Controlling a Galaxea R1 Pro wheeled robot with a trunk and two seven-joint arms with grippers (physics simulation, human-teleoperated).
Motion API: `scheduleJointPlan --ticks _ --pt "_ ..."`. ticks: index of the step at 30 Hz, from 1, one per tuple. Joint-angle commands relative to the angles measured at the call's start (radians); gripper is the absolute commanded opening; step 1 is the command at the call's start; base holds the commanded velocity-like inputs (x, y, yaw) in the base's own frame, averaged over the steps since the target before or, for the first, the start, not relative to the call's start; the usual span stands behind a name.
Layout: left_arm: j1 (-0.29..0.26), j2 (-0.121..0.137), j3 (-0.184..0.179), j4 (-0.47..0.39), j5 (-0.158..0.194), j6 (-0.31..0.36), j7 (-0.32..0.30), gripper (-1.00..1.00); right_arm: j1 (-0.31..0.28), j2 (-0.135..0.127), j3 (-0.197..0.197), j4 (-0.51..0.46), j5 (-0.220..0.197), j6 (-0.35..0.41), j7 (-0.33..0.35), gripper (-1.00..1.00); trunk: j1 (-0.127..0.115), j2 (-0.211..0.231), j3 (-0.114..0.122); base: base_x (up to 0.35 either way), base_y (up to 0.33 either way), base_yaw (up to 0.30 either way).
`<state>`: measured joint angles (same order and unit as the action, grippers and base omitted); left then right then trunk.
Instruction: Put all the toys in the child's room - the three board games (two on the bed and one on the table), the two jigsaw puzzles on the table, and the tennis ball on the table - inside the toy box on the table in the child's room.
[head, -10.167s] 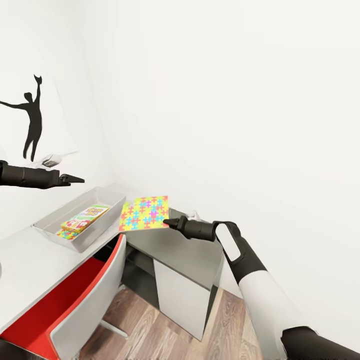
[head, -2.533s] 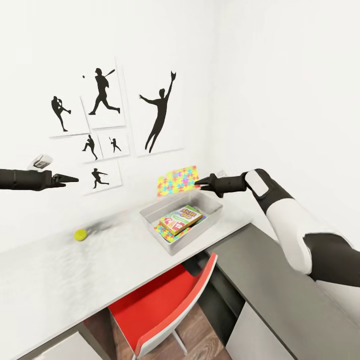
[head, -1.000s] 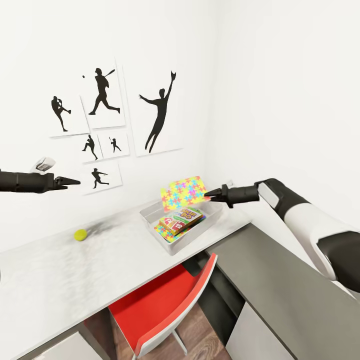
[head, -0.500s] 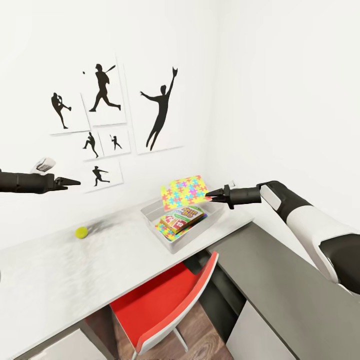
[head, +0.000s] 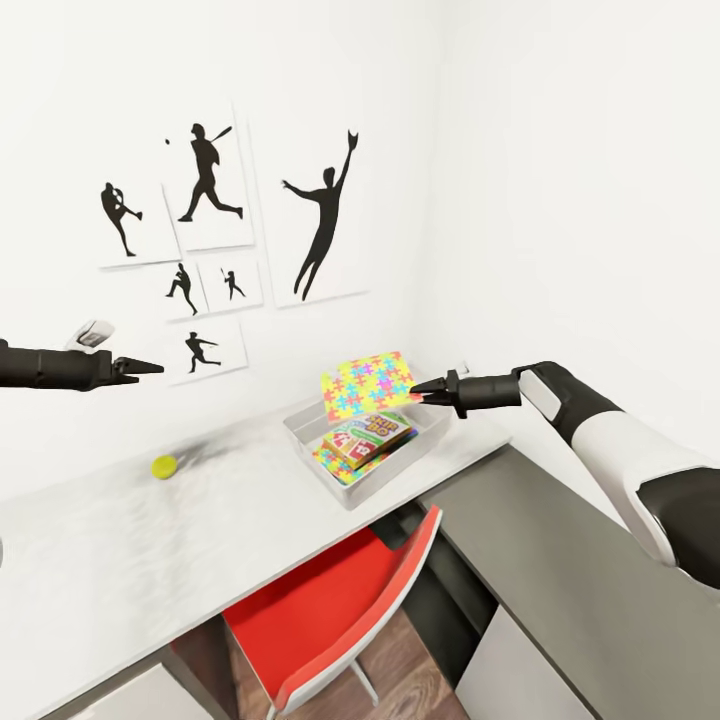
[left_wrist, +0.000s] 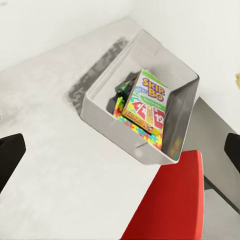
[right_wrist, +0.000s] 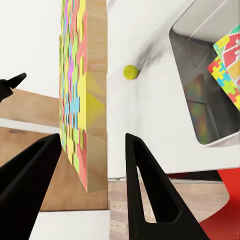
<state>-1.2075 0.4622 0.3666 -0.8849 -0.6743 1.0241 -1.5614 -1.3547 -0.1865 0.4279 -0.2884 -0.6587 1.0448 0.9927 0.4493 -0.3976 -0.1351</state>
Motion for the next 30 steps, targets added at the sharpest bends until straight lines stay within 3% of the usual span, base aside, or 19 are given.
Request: scheduleJointPlan --ticks 1,30 --pt "-0.001 0.000 0.002 0.000 -0.010 0.010 -0.009 1.00 -0.001 -0.001 0.004 0.000 0.001 0.002 0.006 -1.00 0.001 -0.002 -0.003 0.024 0.011 0.000" --pt "-0.001 -0.003 0.002 0.000 -0.011 0.010 -0.009 1.00 0.000 -0.014 0.002 0.008 0.001 0.002 0.016 -1.00 0.001 -0.002 -0.009 0.006 0.006 0.000"
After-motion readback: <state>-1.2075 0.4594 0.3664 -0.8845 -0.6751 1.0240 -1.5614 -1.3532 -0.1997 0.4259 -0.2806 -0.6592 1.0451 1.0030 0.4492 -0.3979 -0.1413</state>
